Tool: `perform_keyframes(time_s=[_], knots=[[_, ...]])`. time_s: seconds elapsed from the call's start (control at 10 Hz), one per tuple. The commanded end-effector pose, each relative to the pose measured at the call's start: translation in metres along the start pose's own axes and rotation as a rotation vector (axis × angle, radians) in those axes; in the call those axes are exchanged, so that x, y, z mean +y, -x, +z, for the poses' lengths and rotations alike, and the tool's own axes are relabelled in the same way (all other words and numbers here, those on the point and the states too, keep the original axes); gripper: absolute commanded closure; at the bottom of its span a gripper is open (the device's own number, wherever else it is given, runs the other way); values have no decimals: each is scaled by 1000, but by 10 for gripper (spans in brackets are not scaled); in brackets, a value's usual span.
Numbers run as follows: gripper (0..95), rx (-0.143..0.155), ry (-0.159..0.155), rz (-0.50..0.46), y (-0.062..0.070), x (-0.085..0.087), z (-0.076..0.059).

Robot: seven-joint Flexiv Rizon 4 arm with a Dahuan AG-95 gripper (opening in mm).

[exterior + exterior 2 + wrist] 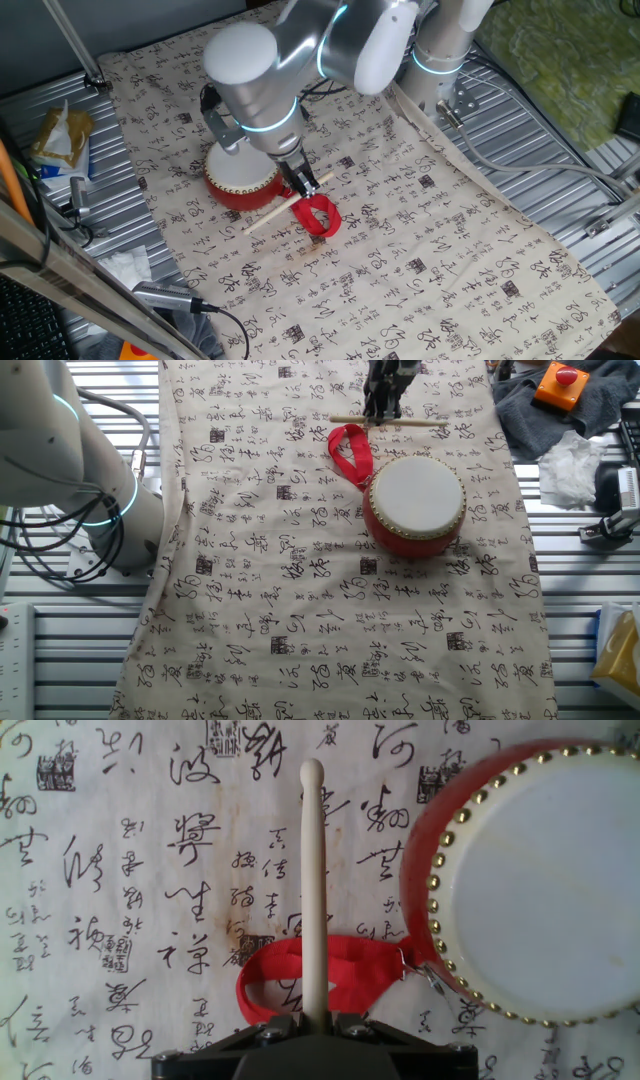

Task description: Play the drum

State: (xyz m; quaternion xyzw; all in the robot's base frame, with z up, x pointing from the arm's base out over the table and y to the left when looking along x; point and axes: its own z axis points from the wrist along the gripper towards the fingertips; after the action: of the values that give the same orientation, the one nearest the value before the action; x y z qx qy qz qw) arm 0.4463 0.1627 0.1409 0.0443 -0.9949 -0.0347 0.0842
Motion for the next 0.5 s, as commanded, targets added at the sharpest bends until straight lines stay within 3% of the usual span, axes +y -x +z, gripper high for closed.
perform_keyframes(time_s=[0.1, 0.2, 0.5], knots=[[950, -36, -3, -17, 0, -1, -5], [950, -58, -14, -41, -1, -2, -9], [950, -80, -31, -59, -1, -3, -17]])
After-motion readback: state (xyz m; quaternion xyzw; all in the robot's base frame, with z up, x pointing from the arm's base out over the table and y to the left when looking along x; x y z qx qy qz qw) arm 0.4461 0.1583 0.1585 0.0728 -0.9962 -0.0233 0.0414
